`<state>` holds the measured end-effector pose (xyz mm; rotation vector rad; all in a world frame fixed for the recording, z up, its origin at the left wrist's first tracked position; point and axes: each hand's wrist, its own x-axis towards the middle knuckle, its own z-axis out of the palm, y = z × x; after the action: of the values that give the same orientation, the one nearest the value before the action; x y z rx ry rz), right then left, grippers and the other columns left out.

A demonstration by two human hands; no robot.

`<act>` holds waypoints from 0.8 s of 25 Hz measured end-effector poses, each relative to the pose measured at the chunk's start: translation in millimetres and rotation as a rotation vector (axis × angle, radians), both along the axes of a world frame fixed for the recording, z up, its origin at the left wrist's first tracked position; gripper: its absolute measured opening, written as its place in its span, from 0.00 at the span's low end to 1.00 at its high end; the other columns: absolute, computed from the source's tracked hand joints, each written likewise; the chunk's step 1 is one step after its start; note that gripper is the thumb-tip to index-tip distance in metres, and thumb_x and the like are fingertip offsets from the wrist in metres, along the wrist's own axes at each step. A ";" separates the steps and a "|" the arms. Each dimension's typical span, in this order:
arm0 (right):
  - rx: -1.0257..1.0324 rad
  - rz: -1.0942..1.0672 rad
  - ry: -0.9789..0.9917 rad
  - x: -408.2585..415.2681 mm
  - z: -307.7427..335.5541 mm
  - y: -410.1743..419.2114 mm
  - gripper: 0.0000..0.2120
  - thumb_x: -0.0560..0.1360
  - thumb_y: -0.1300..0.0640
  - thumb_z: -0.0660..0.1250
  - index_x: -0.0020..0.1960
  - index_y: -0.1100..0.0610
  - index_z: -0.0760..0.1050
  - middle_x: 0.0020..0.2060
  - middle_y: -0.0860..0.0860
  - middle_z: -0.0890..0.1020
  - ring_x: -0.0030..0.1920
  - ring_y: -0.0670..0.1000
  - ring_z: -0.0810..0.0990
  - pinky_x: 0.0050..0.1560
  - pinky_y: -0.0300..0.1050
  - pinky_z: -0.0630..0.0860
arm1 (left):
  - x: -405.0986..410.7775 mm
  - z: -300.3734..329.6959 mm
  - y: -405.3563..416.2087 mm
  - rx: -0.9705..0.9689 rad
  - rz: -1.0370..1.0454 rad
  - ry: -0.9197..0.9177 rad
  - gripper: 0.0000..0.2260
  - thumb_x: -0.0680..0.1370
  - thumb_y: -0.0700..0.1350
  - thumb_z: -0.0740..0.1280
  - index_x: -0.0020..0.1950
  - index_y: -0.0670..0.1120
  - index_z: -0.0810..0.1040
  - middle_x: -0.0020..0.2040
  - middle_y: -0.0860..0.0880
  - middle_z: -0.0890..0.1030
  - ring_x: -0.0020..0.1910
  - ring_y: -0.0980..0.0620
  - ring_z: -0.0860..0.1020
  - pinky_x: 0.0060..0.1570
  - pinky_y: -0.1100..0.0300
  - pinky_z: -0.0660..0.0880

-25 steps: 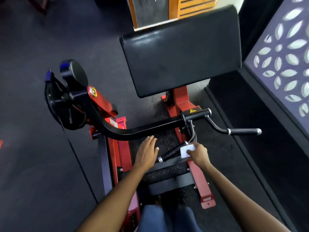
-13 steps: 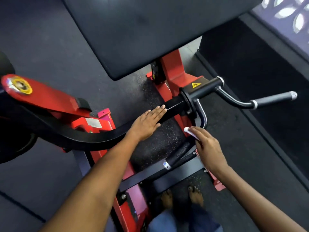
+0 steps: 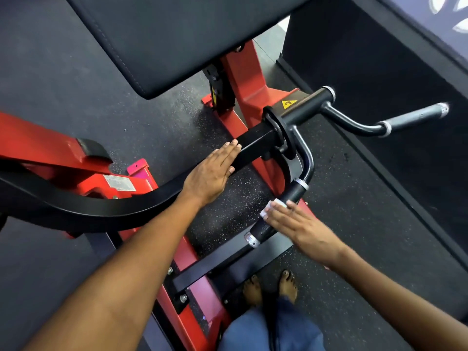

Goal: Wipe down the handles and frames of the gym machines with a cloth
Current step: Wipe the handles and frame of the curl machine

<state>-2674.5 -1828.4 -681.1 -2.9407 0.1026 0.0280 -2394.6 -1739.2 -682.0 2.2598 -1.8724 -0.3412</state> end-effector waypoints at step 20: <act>0.259 -0.025 -0.059 5.8 -10.7 69.7 0.23 0.75 0.66 0.50 0.67 0.62 0.72 0.67 0.55 0.73 0.70 0.54 0.67 0.74 0.47 0.54 | 0.6 -1.3 -0.4 -0.001 -0.014 -0.005 0.24 0.83 0.43 0.55 0.78 0.43 0.53 0.78 0.46 0.56 0.77 0.50 0.55 0.75 0.56 0.53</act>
<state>-2668.7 -1758.7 -691.8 -2.6784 0.1178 -0.0459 -2394.0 -1739.5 -683.3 2.2498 -1.8912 -0.3368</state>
